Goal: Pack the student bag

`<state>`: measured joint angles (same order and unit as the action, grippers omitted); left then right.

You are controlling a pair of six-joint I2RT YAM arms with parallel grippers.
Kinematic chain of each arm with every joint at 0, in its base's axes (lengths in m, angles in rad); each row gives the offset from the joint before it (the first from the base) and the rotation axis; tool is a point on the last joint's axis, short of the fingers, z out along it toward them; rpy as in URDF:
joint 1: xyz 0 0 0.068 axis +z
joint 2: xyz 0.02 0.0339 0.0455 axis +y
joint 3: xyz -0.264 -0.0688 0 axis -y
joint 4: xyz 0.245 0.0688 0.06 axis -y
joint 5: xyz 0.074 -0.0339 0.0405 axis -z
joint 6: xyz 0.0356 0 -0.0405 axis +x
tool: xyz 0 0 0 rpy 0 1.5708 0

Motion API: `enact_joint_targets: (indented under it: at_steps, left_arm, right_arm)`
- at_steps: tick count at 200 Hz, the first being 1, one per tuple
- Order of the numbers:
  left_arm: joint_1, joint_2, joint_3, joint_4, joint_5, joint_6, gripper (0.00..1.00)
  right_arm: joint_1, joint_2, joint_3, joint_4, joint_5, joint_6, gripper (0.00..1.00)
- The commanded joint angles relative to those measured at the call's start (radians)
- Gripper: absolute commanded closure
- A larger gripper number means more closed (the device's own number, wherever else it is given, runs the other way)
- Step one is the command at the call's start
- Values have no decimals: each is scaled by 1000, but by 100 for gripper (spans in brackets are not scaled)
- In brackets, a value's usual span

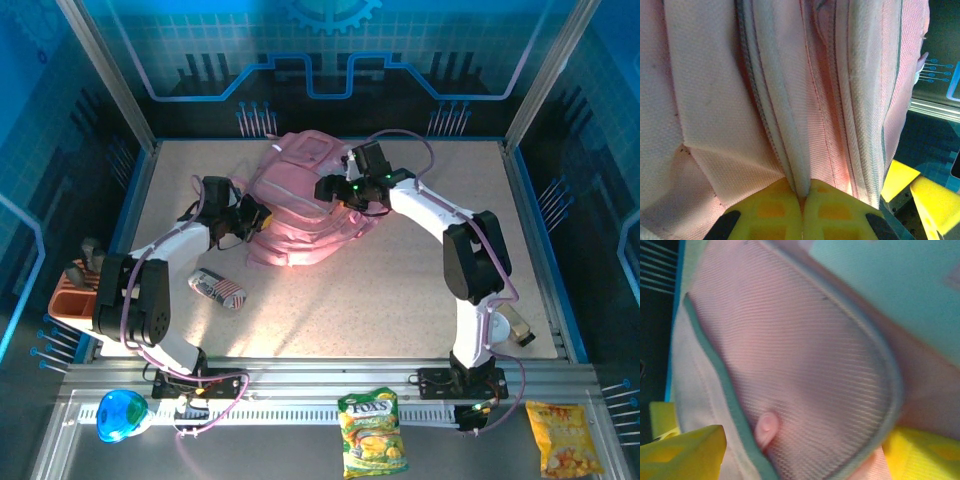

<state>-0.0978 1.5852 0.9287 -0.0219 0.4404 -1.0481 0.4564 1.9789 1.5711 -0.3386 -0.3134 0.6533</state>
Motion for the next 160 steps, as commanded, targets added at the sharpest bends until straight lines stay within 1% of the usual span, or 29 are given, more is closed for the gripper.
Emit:
enact_joint_targets:
  at_steps: [1,42,73,86,115,134,160]
  left_arm:
    - [-16,6,26,-1,22,0,100]
    - [-26,16,30,0,19,0,100]
    - [-32,19,32,0,14,-4,99]
    - [-33,19,34,-1,14,-6,99]
    - [-36,17,38,-5,13,-5,99]
    - [-36,13,42,-12,11,0,99]
    - [-35,14,45,-16,9,2,99]
  right_arm:
    - [34,-23,-21,22,-102,-77,20]
    - [42,-125,-180,70,-167,-161,24]
    - [41,-179,-259,91,-159,-211,28]
    - [42,-182,-259,74,-130,-240,30]
    - [44,-182,-229,3,-3,-325,33]
    - [47,-172,-213,-25,41,-392,36]
    - [80,-165,-193,-52,115,-498,40]
